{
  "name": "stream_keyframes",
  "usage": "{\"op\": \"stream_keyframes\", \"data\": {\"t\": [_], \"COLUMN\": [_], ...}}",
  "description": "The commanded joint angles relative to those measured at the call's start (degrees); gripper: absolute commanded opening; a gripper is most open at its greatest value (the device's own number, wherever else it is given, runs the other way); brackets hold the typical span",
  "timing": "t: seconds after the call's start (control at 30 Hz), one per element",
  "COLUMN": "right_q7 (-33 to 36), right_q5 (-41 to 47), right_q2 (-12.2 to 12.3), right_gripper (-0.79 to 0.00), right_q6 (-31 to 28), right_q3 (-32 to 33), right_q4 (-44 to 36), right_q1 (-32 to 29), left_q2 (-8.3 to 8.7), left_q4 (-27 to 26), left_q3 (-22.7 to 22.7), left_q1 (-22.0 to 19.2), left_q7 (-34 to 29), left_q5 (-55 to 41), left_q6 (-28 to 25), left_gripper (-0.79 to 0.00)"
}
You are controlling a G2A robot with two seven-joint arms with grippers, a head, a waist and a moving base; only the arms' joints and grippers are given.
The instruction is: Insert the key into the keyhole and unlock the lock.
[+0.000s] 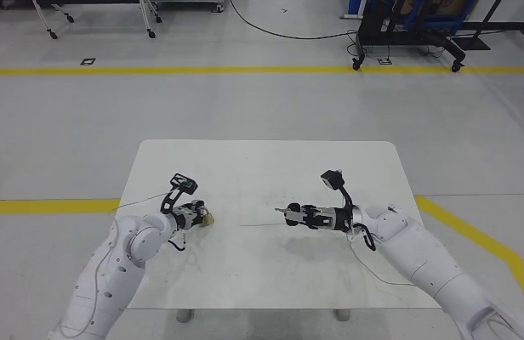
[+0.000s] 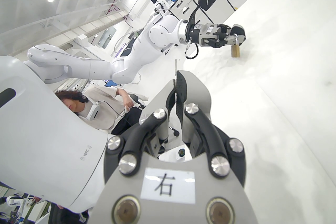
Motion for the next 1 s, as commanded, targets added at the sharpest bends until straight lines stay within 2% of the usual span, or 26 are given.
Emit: {"op": "stream_keyframes", "data": {"t": [0.0, 0.1, 0.33, 0.5, 0.57, 0.97], "right_q7": [0.0, 0.0, 0.0, 0.0, 0.0, 0.0], "right_q5": [0.0, 0.0, 0.0, 0.0, 0.0, 0.0], "right_q2": [0.0, 0.0, 0.0, 0.0, 0.0, 0.0], "right_gripper": [-0.785, -0.785, -0.785, -0.785, -0.785, -0.785], "right_q6": [0.0, 0.0, 0.0, 0.0, 0.0, 0.0], "right_q3": [0.0, 0.0, 0.0, 0.0, 0.0, 0.0], "right_q4": [0.0, 0.0, 0.0, 0.0, 0.0, 0.0], "right_q1": [0.0, 0.0, 0.0, 0.0, 0.0, 0.0], "left_q2": [-0.02, -0.07, -0.18, -0.10, 0.00, 0.00], "left_q4": [-0.2, -0.8, -3.7, -10.1, -12.6, -12.6], "left_q3": [0.1, 0.1, -2.0, -2.1, -2.3, -2.3], "left_q1": [-0.1, 0.1, 1.7, 3.8, 4.6, 4.6], "left_q7": [0.1, 1.3, 2.3, -2.0, -2.0, -2.0], "left_q5": [0.0, -0.5, -12.8, -23.4, -24.1, -24.1], "left_q6": [0.1, -0.2, -3.4, -6.7, -7.1, -7.1], "left_gripper": [-0.785, -0.785, -0.785, -0.785, -0.785, -0.785]}}
